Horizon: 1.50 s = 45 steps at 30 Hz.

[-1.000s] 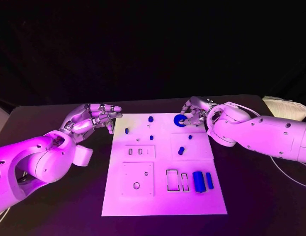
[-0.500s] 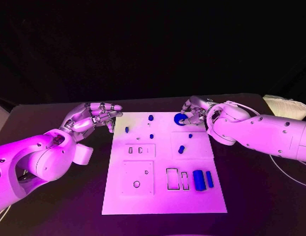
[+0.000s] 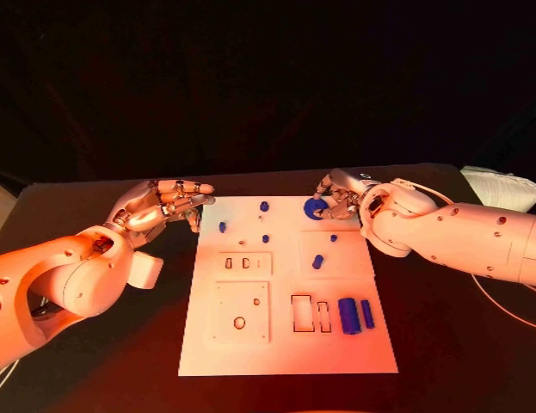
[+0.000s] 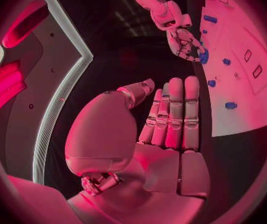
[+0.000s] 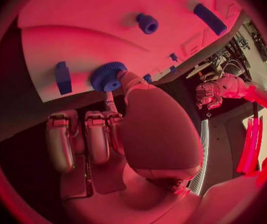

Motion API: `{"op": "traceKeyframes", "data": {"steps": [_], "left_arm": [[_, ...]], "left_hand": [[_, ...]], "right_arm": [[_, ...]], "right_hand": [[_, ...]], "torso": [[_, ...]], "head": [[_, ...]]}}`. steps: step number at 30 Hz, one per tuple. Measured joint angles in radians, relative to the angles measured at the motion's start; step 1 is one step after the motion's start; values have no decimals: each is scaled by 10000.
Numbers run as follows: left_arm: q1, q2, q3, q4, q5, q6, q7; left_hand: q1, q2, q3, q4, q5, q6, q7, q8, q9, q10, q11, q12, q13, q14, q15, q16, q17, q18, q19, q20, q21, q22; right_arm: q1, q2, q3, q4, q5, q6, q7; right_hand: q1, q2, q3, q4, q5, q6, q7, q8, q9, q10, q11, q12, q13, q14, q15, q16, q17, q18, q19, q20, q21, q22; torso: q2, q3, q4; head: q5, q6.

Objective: Assemble the parts on the task board

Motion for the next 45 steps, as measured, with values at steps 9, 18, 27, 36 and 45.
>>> {"op": "traceKeyframes", "data": {"steps": [9, 18, 27, 36, 45], "left_arm": [[0, 0, 0, 1, 0, 1, -13], [0, -2, 0, 16, -1, -2, -45], [0, 17, 0, 52, -1, -2, -65], [0, 11, 0, 69, -2, -2, -83], [0, 14, 0, 78, -3, -4, -104]], "left_hand": [[0, 0, 0, 0, 0, 0, 0, 0, -1, 0, 0, 0, 0, 0, 0, 0, -1, 0, 0, 0, 0, -1], [0, 0, -1, 0, 0, 0, 0, 0, -2, 0, -1, 0, 0, 0, 0, 0, 9, -1, 0, 0, 47, -2], [0, 0, -1, 0, 0, 0, 0, 0, -3, 0, -1, 0, 0, 0, 0, 0, 8, 0, 0, 0, 47, -3], [0, 0, -1, 0, 0, 1, 0, 0, 9, 1, -1, 0, 0, 0, 0, 38, 7, 0, 0, 0, 47, 25], [0, 0, -1, 0, 0, 0, 0, 0, 9, 1, -1, 0, 0, 0, -1, 38, 7, 0, 0, 0, 47, 30]], "right_arm": [[52, -17, -6, 428, -464, -720, 131], [265, 257, 7, 1149, -1138, -1053, 150], [111, 1215, -74, 1097, -1651, -1072, 169], [-74, 1788, -117, 714, -2041, -1043, 169], [-123, 2053, -136, 417, -2347, -969, 78]], "right_hand": [[94, -95, 506, -13, -41, 3, 3, 0, 0, 36, -36, 0, -1, 21, -52, 0, -1, 1, -2, -68, 46, -1], [-41, -230, 605, -24, -96, 6, 6, 0, 1, 36, -36, 0, 7, 21, -51, 41, -1, 1, -2, -68, 106, -2], [-94, -283, 668, -18, -179, 14, 13, 1, 4, 36, -36, 0, 6, 21, -51, 40, -2, 1, -2, -68, 105, -3], [-82, -295, 697, -45, -236, 15, 13, 2, 6, 35, -35, 0, 5, 21, -50, 40, -3, 2, -2, -67, 105, -5], [-162, -374, 753, -46, -238, 28, 4, 63, 8, 35, -35, 0, 4, 21, -50, 79, -3, 1, -2, -67, 105, -6]], "torso": [[-3, -5, 13], [-4, -23, 16], [12, -19, 19], [18, -19, 33], [18, -4, 8]], "head": [[32, 32], [67, 62], [103, 73], [157, 23], [186, 4]]}}
